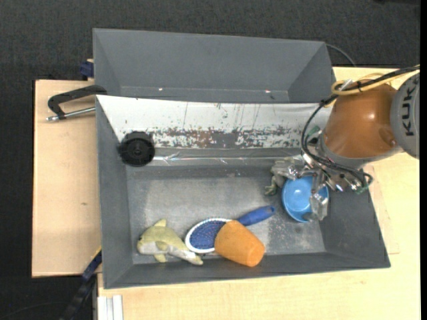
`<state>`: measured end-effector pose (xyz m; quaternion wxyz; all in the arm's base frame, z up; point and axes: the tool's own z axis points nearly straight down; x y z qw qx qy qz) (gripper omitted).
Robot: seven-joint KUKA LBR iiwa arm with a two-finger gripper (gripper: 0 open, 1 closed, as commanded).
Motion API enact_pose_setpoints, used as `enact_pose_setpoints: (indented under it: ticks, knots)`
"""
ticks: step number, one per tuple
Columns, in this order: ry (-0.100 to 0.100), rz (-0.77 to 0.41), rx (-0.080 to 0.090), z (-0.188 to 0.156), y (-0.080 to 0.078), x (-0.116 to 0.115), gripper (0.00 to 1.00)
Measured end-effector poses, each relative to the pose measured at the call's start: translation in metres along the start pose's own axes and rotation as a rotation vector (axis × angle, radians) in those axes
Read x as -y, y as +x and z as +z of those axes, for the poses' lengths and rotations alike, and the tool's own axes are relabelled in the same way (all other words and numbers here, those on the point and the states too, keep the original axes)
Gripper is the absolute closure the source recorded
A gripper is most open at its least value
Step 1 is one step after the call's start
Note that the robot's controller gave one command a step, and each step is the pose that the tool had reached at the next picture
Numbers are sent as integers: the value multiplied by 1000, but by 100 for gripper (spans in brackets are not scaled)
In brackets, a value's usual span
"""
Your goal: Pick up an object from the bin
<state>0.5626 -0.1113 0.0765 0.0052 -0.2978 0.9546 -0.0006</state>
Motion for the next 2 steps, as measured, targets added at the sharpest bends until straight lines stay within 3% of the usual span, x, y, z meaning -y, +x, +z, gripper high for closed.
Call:
enact_pose_setpoints:
  ticks: [1, 2]
  knots:
    - [3, -3, 14, -5, -6, -1, 100]
    - [7, -40, 2, -143, 10, 25, 100]
